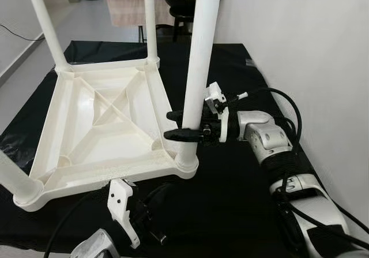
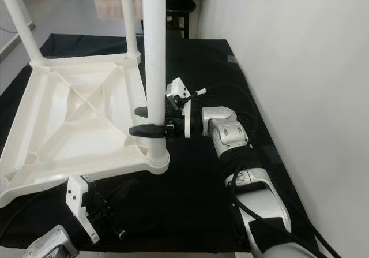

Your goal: Building children table

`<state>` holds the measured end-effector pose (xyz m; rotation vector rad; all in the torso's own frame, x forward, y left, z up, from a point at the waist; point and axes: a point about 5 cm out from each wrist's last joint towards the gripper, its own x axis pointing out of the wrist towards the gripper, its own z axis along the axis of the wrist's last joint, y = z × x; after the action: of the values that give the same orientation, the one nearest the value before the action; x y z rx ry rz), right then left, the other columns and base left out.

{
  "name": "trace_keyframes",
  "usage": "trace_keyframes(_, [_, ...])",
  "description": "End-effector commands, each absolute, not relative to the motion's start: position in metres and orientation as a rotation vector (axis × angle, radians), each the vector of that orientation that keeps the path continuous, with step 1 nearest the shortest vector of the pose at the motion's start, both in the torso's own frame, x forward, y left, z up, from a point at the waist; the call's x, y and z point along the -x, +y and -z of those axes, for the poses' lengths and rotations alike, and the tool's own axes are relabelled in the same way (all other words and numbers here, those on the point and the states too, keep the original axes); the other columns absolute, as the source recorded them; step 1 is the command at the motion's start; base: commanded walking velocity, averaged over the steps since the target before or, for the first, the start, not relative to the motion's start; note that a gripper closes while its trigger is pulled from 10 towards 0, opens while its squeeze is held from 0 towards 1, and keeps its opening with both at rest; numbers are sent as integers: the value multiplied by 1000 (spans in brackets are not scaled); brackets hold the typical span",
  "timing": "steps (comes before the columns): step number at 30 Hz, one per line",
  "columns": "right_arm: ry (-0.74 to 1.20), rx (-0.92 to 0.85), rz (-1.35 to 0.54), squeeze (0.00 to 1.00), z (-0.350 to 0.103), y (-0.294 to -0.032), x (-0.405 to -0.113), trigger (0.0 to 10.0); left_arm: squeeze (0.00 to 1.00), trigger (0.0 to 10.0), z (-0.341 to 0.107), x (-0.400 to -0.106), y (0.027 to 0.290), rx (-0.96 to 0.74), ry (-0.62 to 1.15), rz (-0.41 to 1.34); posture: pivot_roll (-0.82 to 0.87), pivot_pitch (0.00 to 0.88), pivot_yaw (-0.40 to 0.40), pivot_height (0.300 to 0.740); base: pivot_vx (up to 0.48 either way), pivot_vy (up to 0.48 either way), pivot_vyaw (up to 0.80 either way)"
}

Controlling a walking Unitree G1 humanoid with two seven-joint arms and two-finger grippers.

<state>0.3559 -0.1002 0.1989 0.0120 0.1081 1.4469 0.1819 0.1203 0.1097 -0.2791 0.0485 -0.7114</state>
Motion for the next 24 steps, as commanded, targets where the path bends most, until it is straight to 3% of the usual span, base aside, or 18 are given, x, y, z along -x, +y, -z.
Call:
trace_keyframes(1, [93,-19,-1453,0,-202,-102,-359,0,0,10000,-109,-181,118,274,50,706,118,29,-89,740,0,0,0])
trace_keyframes(11, [155,-23,-1326,0,-166,-127,-347,0,0,10000,-110,-178,117,275,45,705,106,47,-98,740,0,0,0])
trace_keyframes(13, [217,7,-1216,0,-145,-131,-337,0,0,10000,-111,-177,118,272,43,701,106,53,-103,740,0,0,0])
trace_keyframes(14, [340,63,-954,0,-113,-128,-323,0,0,10000,-112,-176,120,260,41,697,101,66,-95,740,0,0,0])
trace_keyframes(16, [425,173,-778,0,-87,-106,-270,0,0,10000,-114,-175,123,236,39,693,62,75,-60,740,0,0,0])
trace_keyframes(18, [407,177,-784,0,-93,-100,-263,0,0,10000,-114,-176,124,231,40,698,48,69,-47,740,0,0,0])
trace_keyframes(23, [403,168,-850,0,-100,-99,-278,0,0,10000,-113,-178,124,244,43,716,70,54,-54,740,0,0,0])
trace_keyframes(24, [400,181,-845,0,-101,-97,-282,3373,0,10000,-113,-179,123,244,42,714,77,51,-55,740,0,0,0])
